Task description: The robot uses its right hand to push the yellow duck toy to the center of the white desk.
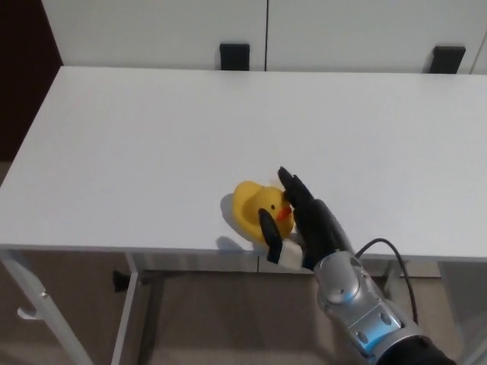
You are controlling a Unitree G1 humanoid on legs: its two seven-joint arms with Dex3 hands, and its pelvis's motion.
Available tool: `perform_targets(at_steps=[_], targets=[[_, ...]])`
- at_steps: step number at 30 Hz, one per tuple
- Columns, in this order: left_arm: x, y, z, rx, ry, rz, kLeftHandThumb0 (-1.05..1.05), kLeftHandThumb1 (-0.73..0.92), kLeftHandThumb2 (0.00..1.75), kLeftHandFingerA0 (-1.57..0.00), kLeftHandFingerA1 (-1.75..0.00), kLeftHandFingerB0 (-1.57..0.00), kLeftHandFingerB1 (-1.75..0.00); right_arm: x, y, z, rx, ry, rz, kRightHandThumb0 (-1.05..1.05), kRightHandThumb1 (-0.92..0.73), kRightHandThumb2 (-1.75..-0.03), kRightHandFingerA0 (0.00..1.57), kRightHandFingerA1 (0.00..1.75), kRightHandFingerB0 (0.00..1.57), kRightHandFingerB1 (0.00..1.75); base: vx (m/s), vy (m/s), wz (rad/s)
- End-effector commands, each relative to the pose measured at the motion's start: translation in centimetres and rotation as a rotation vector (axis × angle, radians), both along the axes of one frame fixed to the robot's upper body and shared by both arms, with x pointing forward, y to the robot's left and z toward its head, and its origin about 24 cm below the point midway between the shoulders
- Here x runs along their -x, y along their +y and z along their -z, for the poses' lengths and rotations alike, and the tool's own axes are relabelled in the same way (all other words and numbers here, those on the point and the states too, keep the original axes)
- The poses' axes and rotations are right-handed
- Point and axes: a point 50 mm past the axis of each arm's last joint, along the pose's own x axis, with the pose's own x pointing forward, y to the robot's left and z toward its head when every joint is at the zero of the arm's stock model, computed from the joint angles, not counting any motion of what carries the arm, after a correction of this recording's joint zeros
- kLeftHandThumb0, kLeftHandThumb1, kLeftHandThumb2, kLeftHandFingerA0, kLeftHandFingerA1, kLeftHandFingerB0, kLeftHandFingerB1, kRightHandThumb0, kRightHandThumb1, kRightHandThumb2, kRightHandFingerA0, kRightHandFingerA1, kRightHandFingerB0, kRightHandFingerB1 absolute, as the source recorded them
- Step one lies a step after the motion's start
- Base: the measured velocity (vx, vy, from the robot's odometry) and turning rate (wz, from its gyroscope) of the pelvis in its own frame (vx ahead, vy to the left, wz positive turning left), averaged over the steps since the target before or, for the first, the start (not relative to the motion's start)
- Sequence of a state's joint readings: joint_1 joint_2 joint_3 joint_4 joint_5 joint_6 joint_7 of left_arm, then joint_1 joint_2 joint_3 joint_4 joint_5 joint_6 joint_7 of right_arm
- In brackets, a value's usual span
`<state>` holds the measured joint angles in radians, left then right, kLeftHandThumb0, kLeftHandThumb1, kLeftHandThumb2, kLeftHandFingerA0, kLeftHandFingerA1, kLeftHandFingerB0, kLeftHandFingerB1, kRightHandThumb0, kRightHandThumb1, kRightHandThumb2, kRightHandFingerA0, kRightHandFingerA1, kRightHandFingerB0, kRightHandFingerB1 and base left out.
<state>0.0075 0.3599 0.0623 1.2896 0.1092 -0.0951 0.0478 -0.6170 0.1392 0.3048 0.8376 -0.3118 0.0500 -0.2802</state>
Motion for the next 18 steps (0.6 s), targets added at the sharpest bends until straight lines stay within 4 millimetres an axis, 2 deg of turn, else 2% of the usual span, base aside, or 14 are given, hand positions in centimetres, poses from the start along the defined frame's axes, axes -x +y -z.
perform_targets(at_steps=[1, 4, 5, 9, 10, 16, 18], targets=[[0.2, 0.3, -0.2, -0.013, -0.025, 0.007, -0.09, 0.69, 0.77, -0.89, -0.71, -0.91, -0.66, -0.6, -4.7, -1.1, 0.298, -0.173, 0.235, -1.05, -0.91, -0.96, 0.00, 0.00, 0.00, 0.00, 0.00, 0.000, 0.00], [0.3, 0.3, -0.2, -0.012, -0.026, 0.015, -0.11, 0.64, 0.73, -0.87, -0.68, -0.90, -0.64, -1.0, -6.4, -2.5, 0.370, -0.245, 0.260, -1.05, -0.92, -0.96, 0.00, 0.00, 0.00, 0.00, 0.00, 0.000, 0.00], [0.4, 0.4, -0.2, -0.010, -0.028, 0.004, -0.09, 0.65, 0.73, -0.88, -0.70, -0.91, -0.66, -1.0, -6.9, -2.9, 0.379, -0.274, 0.265, -1.05, -0.92, -0.85, 0.00, 0.00, 0.00, 0.00, 0.00, 0.000, 0.00], [0.7, 0.4, -0.2, -0.008, -0.032, -0.009, -0.10, 0.66, 0.75, -0.87, -0.69, -0.89, -0.67, -0.9, -7.6, -3.7, 0.397, -0.330, 0.279, -1.05, -0.92, -0.84, 0.00, 0.00, 0.00, 0.00, 0.00, 0.000, 0.00], [0.6, 0.4, -0.2, -0.010, -0.027, -0.008, -0.10, 0.64, 0.77, -0.90, -0.71, -0.93, -0.66, -0.9, -8.7, -5.0, 0.441, -0.404, 0.281, -1.05, -0.92, -0.86, 0.00, 0.00, 0.00, 0.00, 0.00, 0.000, 0.00], [0.7, 0.3, -0.2, 0.002, -0.034, -0.010, -0.08, 0.63, 0.80, -0.89, -0.71, -0.94, -0.70, -0.3, -9.7, -6.6, 0.474, -0.499, 0.268, -1.05, -0.92, -0.82, 0.00, 0.00, 0.00, 0.00, 0.00, 0.000, 0.00], [1.0, 0.4, -0.2, 0.003, -0.048, -0.020, -0.09, 0.62, 0.82, -0.89, -0.73, -0.91, -0.69, 1.4, -13.5, -8.6, 0.463, -0.551, 0.298, -1.04, -0.92, -0.87, 0.00, 0.00, 0.00, 0.00, 0.00, 0.000, 0.00]])
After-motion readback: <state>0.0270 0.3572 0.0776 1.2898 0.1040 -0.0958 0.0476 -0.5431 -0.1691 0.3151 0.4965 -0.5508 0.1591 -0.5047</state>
